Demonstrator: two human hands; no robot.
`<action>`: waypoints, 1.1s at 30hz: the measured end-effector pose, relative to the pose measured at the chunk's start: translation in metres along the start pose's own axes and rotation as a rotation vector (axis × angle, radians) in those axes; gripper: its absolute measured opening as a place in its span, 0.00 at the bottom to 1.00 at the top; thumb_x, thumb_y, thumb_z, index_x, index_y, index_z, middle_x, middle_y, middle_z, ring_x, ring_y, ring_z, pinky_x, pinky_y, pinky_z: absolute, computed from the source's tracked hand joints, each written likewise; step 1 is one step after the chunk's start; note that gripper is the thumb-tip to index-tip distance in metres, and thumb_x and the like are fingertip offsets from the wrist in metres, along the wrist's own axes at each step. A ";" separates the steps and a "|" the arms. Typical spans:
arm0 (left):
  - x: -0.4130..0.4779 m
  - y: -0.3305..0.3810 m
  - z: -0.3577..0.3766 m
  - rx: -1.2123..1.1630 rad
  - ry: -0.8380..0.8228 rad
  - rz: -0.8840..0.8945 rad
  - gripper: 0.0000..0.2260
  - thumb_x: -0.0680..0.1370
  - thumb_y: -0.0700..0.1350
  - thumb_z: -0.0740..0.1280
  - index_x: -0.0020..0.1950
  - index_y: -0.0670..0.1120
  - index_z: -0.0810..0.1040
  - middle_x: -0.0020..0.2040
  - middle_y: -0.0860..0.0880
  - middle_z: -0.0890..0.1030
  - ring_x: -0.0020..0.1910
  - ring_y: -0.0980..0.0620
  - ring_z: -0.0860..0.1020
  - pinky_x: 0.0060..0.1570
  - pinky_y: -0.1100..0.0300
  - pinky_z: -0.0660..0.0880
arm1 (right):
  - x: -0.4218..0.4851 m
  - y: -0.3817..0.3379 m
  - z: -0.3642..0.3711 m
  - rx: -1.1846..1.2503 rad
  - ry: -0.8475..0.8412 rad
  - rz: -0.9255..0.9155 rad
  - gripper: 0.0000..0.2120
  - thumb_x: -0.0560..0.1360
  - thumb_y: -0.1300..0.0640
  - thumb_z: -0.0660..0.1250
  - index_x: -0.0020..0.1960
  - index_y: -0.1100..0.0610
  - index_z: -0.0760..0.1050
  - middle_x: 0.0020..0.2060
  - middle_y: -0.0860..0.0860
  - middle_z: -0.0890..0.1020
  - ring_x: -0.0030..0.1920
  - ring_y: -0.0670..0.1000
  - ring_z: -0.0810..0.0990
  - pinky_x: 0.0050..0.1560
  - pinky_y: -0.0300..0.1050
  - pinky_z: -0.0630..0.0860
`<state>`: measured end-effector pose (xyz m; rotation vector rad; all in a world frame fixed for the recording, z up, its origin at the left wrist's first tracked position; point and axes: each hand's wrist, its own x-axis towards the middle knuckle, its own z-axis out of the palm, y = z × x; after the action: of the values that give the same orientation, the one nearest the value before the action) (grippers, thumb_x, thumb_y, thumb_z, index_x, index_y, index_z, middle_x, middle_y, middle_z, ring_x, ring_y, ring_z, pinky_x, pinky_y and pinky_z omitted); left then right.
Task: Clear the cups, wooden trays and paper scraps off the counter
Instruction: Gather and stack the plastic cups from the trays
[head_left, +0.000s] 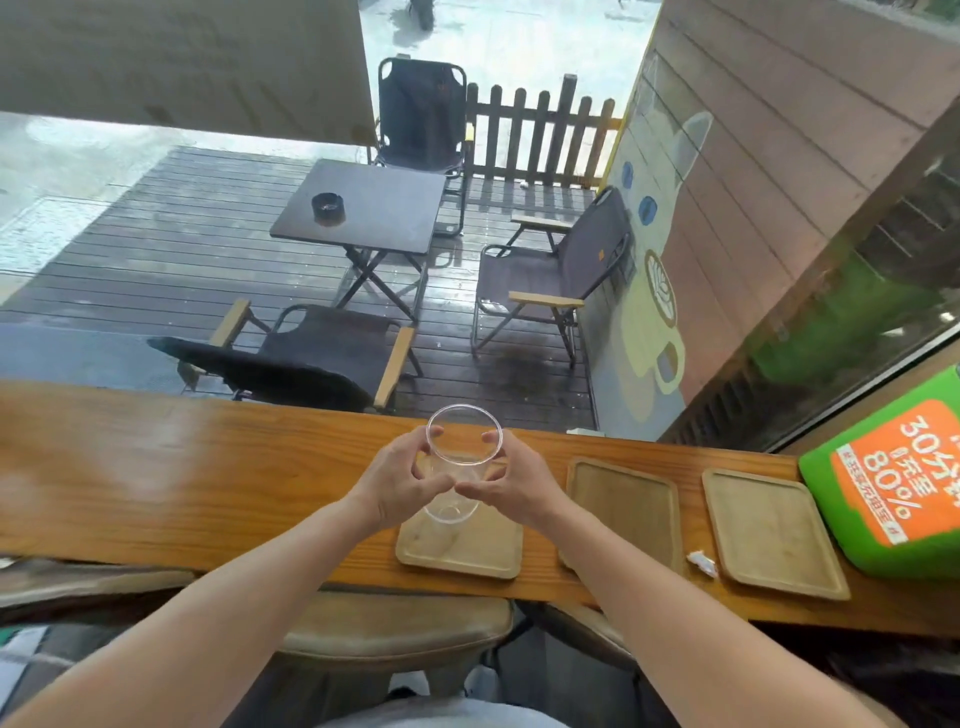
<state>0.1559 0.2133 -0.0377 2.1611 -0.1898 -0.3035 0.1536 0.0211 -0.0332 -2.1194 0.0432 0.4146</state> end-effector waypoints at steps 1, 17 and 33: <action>-0.002 -0.004 0.002 0.017 0.001 -0.013 0.25 0.74 0.49 0.73 0.69 0.51 0.69 0.54 0.52 0.78 0.38 0.46 0.78 0.38 0.56 0.79 | -0.001 0.002 0.003 -0.001 -0.013 0.015 0.38 0.66 0.49 0.81 0.70 0.53 0.68 0.58 0.52 0.79 0.53 0.52 0.81 0.55 0.51 0.80; -0.002 -0.048 0.026 0.005 -0.028 -0.094 0.33 0.74 0.57 0.72 0.73 0.61 0.57 0.67 0.49 0.74 0.43 0.49 0.75 0.53 0.46 0.79 | 0.008 0.013 0.031 -0.045 -0.063 0.115 0.32 0.68 0.51 0.79 0.67 0.50 0.68 0.56 0.49 0.80 0.55 0.51 0.80 0.58 0.50 0.78; 0.007 -0.059 0.025 0.037 -0.061 -0.189 0.35 0.71 0.48 0.75 0.74 0.52 0.63 0.59 0.53 0.75 0.48 0.50 0.77 0.54 0.51 0.80 | 0.016 0.025 0.038 -0.092 -0.063 0.204 0.33 0.69 0.54 0.78 0.70 0.52 0.68 0.59 0.46 0.76 0.56 0.50 0.80 0.54 0.37 0.57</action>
<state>0.1566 0.2253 -0.1011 2.2117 -0.0252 -0.4781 0.1535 0.0405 -0.0773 -2.1988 0.2096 0.6141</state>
